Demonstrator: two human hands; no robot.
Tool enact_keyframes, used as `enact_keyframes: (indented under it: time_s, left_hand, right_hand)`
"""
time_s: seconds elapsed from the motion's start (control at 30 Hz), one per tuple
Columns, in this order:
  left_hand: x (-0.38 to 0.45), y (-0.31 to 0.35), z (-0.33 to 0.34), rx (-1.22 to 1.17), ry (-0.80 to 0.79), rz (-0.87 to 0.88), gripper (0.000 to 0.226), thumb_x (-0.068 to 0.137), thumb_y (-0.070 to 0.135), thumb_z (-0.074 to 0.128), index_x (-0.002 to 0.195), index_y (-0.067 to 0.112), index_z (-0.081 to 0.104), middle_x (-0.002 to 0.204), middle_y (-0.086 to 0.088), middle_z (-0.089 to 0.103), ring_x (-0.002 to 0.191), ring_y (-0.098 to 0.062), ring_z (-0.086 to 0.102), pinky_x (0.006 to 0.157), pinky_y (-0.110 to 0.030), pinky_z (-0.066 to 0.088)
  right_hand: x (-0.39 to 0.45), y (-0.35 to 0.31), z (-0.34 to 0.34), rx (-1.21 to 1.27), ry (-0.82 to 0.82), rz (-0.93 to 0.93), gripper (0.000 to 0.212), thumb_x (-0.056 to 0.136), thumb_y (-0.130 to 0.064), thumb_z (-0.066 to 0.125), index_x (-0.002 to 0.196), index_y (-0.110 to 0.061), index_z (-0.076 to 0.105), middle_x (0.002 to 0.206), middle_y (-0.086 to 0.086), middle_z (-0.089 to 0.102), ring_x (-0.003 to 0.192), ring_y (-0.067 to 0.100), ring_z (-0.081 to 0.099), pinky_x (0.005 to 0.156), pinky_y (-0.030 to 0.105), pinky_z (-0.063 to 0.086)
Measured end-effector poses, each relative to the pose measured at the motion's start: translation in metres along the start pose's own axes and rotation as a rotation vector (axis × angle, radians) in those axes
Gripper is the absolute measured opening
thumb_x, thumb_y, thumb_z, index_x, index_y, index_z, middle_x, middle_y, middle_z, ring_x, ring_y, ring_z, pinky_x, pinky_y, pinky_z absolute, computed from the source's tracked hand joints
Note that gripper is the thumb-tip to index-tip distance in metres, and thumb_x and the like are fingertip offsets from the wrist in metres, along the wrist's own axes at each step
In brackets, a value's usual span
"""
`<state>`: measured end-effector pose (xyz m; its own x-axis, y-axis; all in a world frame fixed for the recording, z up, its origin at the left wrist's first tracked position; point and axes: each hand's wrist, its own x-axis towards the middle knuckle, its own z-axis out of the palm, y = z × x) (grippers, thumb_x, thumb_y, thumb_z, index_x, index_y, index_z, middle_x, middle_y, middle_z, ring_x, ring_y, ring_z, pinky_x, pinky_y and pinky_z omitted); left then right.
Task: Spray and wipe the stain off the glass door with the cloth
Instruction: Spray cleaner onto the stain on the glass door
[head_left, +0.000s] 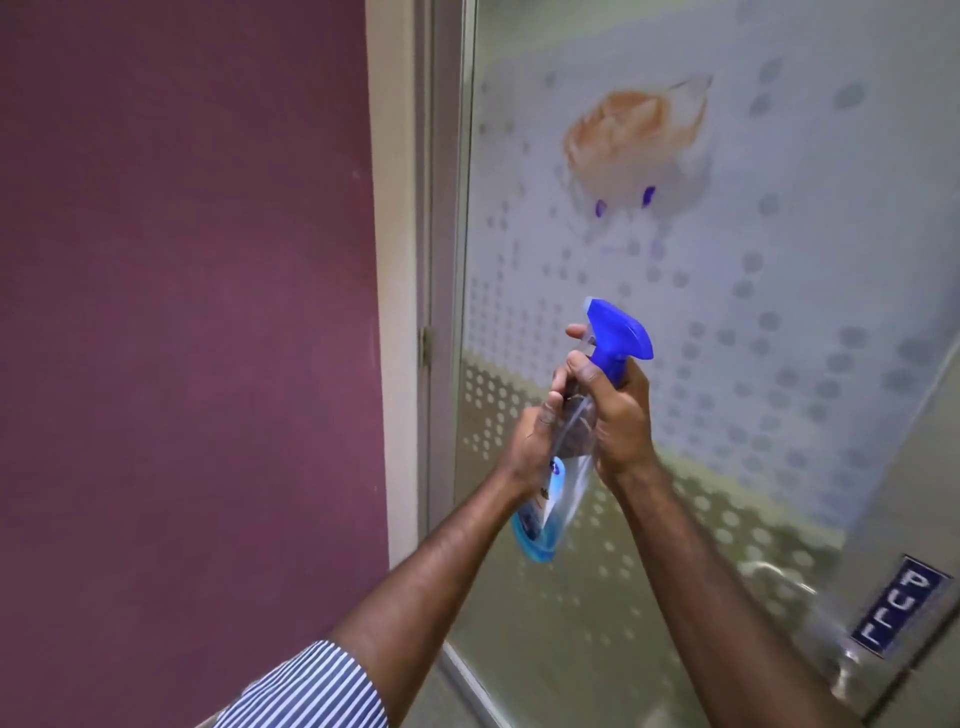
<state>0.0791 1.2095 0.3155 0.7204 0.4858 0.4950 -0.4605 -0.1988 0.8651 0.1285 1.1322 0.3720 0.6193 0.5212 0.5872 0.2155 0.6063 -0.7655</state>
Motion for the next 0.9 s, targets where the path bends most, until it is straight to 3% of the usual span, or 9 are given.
enact_keyframes:
  time_s: [0.07,0.17,0.23,0.33,0.53,0.7,0.83,0.9]
  left_hand:
    - [0.032,-0.006,-0.017,-0.008,0.039,-0.016,0.045,0.084,0.084,0.043,0.100,0.056,0.074,0.105,0.015,0.077,0.106,-0.006,0.070,0.100,-0.036,0.056]
    - [0.076,-0.021,-0.039,-0.009,0.067,-0.020,0.059,0.084,0.085,0.045,0.100,0.039,0.078,0.115,-0.023,0.074,0.112,-0.040,0.070,0.099,-0.064,0.052]
    - [0.103,-0.028,-0.053,0.031,0.110,0.014,0.065,0.087,0.082,0.045,0.096,0.027,0.078,0.108,-0.026,0.075,0.104,-0.046,0.071,0.091,-0.068,0.053]
    - [0.131,-0.027,-0.066,0.082,0.143,0.064,0.069,0.094,0.073,0.044,0.098,0.012,0.074,0.101,-0.025,0.075,0.095,-0.043,0.072,0.086,-0.065,0.055]
    - [0.172,-0.010,-0.075,0.088,0.200,0.205,0.047,0.104,0.043,0.041,0.101,0.008,0.072,0.089,-0.005,0.074,0.086,-0.023,0.070,0.083,-0.048,0.057]
    - [0.211,-0.011,-0.086,0.067,0.096,0.301,0.051,0.101,0.053,0.042,0.117,0.012,0.068,0.107,-0.002,0.074,0.104,-0.018,0.069,0.094,-0.050,0.054]
    - [0.233,-0.012,-0.095,0.076,-0.104,0.319,0.086,0.083,0.083,0.047,0.143,0.021,0.047,0.137,0.001,0.061,0.129,-0.012,0.058,0.109,-0.041,0.048]
    - [0.240,-0.005,-0.100,0.086,-0.202,0.317,0.093,0.077,0.082,0.058,0.149,0.027,0.038,0.145,0.006,0.055,0.135,-0.008,0.053,0.112,-0.040,0.046]
  right_hand:
    - [0.033,0.014,0.011,-0.007,-0.006,-0.017,0.030,0.091,-0.017,0.063,0.121,-0.010,0.065,0.066,0.006,0.060,0.058,0.019,0.057,0.069,0.034,0.051]
    - [0.080,0.034,0.024,-0.029,0.001,-0.048,0.033,0.088,-0.023,0.068,0.119,-0.010,0.066,0.060,-0.001,0.055,0.057,0.015,0.052,0.065,0.032,0.048]
    - [0.107,0.043,0.030,-0.046,0.003,-0.074,0.039,0.084,-0.031,0.071,0.118,-0.012,0.067,0.061,-0.004,0.054,0.059,0.016,0.052,0.066,0.034,0.046]
    - [0.143,0.050,0.036,-0.054,0.029,-0.100,0.042,0.082,-0.035,0.072,0.118,-0.013,0.068,0.061,-0.002,0.054,0.058,0.018,0.050,0.066,0.037,0.045]
    - [0.199,0.043,0.050,-0.060,0.076,-0.124,0.028,0.090,-0.023,0.065,0.117,-0.013,0.066,0.058,0.000,0.051,0.052,0.022,0.049,0.058,0.033,0.048]
    - [0.236,0.028,0.067,-0.132,0.154,-0.191,0.029,0.093,-0.021,0.064,0.119,-0.010,0.065,0.058,-0.002,0.050,0.049,0.019,0.049,0.055,0.032,0.051]
    - [0.259,0.010,0.085,-0.221,0.230,-0.260,0.023,0.097,-0.017,0.065,0.119,-0.009,0.067,0.061,-0.001,0.050,0.052,0.018,0.049,0.052,0.031,0.051]
    - [0.267,0.004,0.096,-0.278,0.272,-0.280,0.018,0.097,-0.016,0.067,0.115,-0.012,0.068,0.065,-0.001,0.051,0.054,0.015,0.050,0.051,0.029,0.051]
